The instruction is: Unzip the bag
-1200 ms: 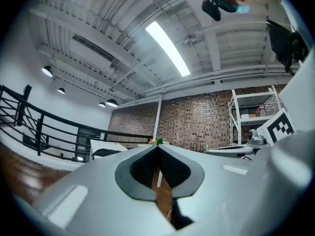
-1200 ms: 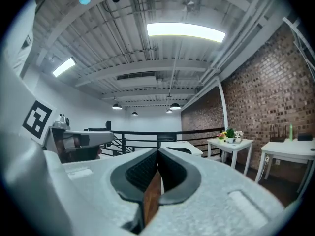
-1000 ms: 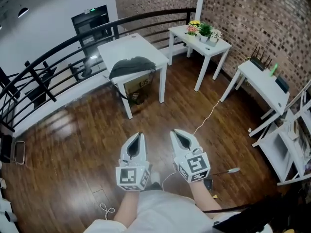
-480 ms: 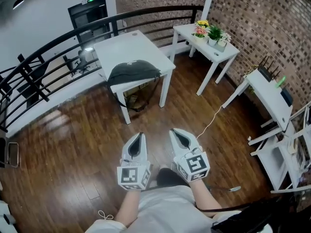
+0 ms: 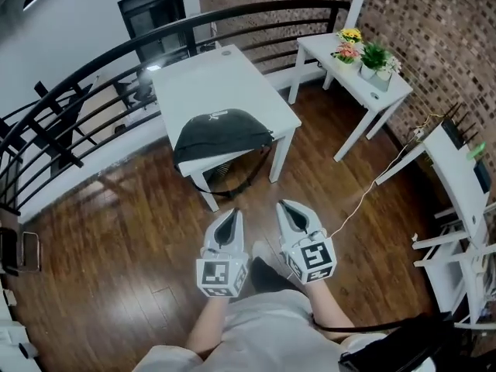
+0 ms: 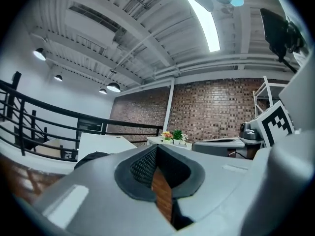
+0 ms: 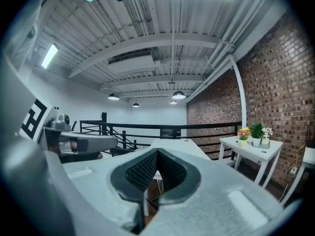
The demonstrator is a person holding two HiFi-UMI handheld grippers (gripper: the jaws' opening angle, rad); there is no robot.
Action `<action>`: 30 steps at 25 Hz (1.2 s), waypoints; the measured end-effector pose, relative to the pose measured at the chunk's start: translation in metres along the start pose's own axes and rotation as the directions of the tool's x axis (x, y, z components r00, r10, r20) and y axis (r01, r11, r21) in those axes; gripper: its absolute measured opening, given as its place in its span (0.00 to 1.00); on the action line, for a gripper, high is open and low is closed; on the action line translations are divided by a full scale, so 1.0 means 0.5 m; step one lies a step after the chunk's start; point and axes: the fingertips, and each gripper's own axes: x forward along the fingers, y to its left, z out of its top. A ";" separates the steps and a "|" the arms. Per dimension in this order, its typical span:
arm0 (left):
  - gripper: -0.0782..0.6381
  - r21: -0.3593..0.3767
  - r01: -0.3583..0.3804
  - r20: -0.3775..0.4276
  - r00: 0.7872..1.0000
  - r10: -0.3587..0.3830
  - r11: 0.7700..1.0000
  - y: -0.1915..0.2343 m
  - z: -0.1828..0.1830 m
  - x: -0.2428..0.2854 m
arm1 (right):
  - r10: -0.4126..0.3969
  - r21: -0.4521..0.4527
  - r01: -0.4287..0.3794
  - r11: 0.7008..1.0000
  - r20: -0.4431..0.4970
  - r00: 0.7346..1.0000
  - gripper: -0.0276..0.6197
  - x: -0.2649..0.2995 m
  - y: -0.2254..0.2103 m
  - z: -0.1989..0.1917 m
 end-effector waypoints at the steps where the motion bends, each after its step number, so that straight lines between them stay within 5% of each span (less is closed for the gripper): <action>1: 0.13 0.006 0.011 -0.011 1.000 -0.011 1.000 0.003 -0.001 0.045 | -0.001 -0.002 0.001 1.000 -0.002 1.000 0.03 0.032 -0.029 0.001; 13: 0.13 0.047 0.058 -0.218 0.975 -0.047 0.997 0.104 -0.181 0.424 | -0.049 -0.017 0.047 0.999 -0.171 0.984 0.03 0.316 -0.267 -0.183; 18: 0.13 0.017 0.078 -0.318 0.946 -0.068 0.997 0.153 -0.308 0.524 | -0.138 -0.199 0.087 0.976 -0.260 0.956 0.03 0.445 -0.344 -0.326; 23: 0.13 -0.002 0.036 -0.380 0.924 -0.034 0.999 0.201 -0.406 0.582 | -0.126 -0.352 0.009 0.936 -0.310 0.942 0.03 0.556 -0.380 -0.458; 25: 0.13 0.000 0.033 -0.398 0.917 -0.031 0.999 0.214 -0.432 0.594 | -0.127 -0.408 -0.022 0.913 -0.334 0.934 0.26 0.590 -0.386 -0.497; 30: 0.13 -0.004 0.026 -0.424 0.906 -0.025 1.000 0.235 -0.469 0.605 | -0.138 -0.477 -0.048 0.877 -0.348 0.927 0.29 0.656 -0.400 -0.550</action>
